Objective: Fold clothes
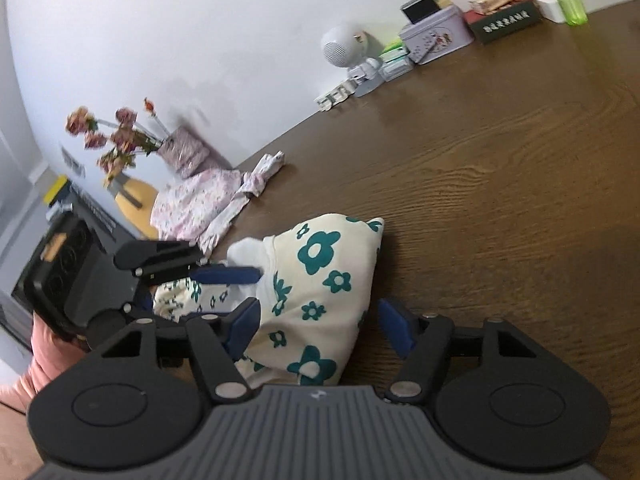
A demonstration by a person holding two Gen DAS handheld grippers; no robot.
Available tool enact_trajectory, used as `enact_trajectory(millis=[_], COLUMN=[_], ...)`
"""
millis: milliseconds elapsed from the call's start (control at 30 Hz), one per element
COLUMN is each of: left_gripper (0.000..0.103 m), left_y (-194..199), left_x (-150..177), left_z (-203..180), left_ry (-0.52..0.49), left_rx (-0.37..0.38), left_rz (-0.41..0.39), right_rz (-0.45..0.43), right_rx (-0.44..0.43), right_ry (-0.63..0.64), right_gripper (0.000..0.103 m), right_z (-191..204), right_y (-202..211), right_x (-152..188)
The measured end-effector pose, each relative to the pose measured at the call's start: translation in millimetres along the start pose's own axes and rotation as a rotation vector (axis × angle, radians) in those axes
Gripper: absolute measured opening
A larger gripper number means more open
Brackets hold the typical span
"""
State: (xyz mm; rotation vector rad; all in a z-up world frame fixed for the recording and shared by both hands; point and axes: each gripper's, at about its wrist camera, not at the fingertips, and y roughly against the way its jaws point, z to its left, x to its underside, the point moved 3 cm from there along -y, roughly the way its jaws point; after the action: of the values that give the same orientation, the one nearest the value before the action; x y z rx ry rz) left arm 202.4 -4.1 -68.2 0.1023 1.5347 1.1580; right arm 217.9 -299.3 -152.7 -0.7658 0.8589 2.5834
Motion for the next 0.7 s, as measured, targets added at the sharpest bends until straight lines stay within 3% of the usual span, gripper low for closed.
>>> enact_trajectory(millis=[567,700], left_gripper=[0.036,0.036], left_y=[4.1,4.1], left_x=[17.9,18.8], left_z=[-0.5,-1.0], left_ry=[0.035,0.044], left_rx=[0.015,0.012], left_rz=[-0.084,-0.093], right_rz=[-0.059,-0.064], right_rx=[0.018,0.036], right_ry=[-0.08,-0.115], right_gripper=[0.059,0.034], right_z=[11.8,12.4], right_y=[-14.7,-19.1], right_x=[7.6,12.6])
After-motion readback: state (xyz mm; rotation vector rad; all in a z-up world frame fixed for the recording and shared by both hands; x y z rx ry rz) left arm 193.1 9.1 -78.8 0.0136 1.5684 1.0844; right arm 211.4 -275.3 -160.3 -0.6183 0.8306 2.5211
